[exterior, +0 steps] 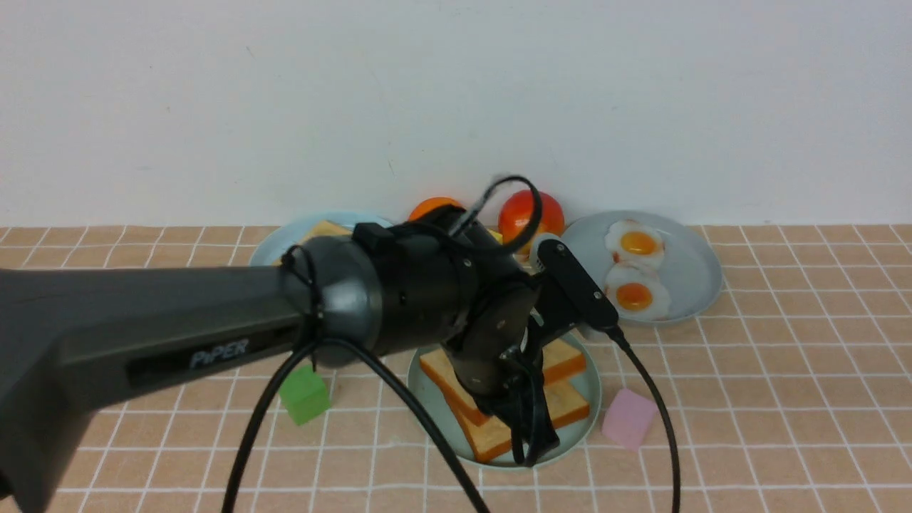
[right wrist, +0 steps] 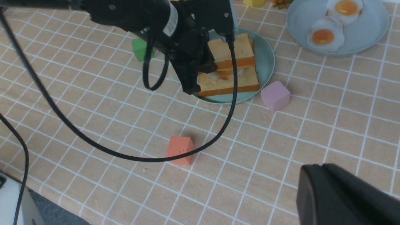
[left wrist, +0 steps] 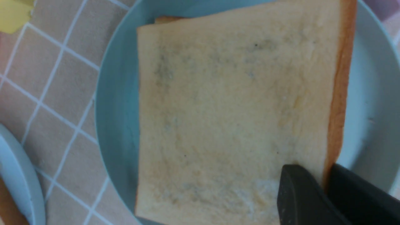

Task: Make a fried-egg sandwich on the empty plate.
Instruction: Use the left arm to place a slice of bread on the fried egg in the middle

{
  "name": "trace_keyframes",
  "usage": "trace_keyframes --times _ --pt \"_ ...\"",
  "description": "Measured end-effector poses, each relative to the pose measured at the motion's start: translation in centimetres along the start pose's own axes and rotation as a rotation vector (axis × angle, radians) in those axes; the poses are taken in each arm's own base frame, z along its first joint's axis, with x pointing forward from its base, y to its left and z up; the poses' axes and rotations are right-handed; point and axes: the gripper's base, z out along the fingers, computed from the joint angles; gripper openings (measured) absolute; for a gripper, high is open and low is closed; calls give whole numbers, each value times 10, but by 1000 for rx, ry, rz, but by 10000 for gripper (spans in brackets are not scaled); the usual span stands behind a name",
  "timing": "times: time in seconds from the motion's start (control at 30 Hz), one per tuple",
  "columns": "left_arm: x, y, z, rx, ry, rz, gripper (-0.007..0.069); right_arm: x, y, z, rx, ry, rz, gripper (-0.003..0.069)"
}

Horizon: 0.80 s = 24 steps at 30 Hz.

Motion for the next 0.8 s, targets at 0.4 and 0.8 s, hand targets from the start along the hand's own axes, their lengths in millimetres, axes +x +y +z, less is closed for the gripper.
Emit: trace_keyframes --times 0.4,0.8 --pt "0 -4 8 25 -3 -13 78 0 0 0 0 0 0 32" --pt "0 -7 4 73 3 -48 318 0 0 0 0 0 0 36"
